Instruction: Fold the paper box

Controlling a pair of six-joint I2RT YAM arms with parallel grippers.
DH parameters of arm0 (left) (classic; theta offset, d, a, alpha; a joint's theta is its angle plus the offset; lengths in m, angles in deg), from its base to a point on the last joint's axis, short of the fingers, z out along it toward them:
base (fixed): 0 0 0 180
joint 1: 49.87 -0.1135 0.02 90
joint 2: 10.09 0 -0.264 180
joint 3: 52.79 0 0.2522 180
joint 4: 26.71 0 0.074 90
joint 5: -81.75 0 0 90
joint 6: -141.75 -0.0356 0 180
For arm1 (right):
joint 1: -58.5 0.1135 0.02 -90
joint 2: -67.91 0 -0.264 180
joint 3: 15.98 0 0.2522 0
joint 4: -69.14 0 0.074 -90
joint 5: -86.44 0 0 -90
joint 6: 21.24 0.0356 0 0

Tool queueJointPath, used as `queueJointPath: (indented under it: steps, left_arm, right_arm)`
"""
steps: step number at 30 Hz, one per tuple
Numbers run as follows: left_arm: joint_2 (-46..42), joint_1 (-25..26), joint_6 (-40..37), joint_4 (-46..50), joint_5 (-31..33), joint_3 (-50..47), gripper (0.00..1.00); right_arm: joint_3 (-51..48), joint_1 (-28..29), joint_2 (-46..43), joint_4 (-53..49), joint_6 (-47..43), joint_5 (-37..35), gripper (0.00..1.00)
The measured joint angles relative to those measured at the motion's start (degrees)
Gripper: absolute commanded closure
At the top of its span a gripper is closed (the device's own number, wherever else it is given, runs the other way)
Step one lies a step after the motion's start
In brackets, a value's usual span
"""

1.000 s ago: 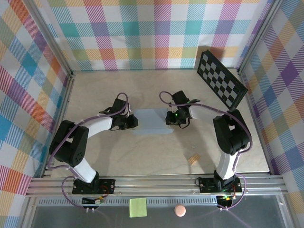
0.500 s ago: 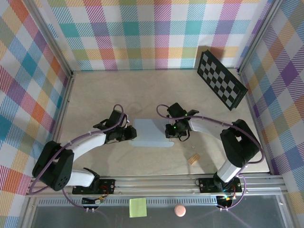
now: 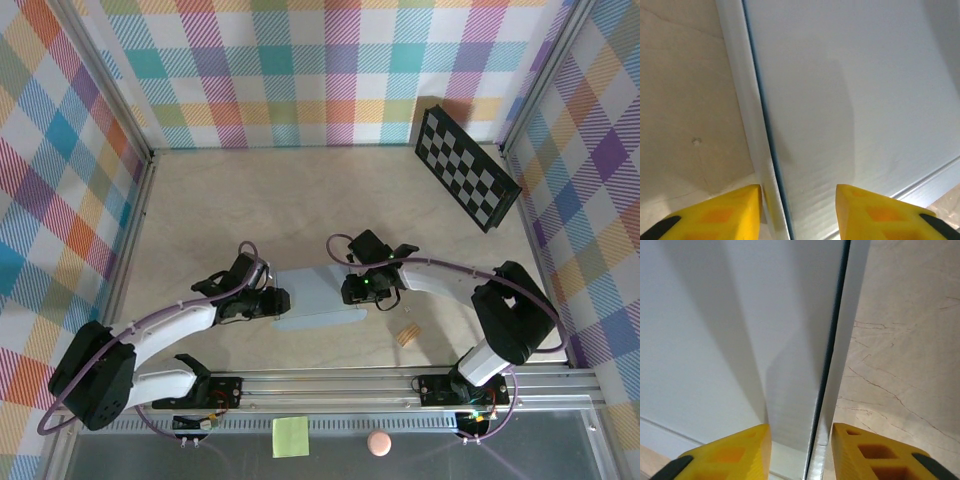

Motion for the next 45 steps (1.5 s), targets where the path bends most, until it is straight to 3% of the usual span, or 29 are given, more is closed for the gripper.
queueJointPath:
  steps: [11, 28, 35, 45]
  left_arm:
    - [1.0, 0.0, -11.7, 8.0, 4.7, 12.2, 0.52]
    - [31.6, 0.0, -29.1, 12.3, 5.1, 35.3, 0.54]
    - [37.2, 0.0, -32.6, 13.8, 6.4, 38.6, 0.57]
    - [38.0, 0.0, -34.1, 14.0, 7.0, 39.8, 0.63]
  right_arm:
    - [0.6, 0.2, -5.6, -1.7, -2.4, -5.8, 0.5]
    - [2.2, 0.1, -6.3, -4.0, -4.9, -8.3, 0.47]
    - [2.2, 0.1, -9.3, -4.0, -5.1, -8.9, 0.46]
    - [2.1, 0.1, -10.3, -4.2, -6.4, -8.6, 0.44]
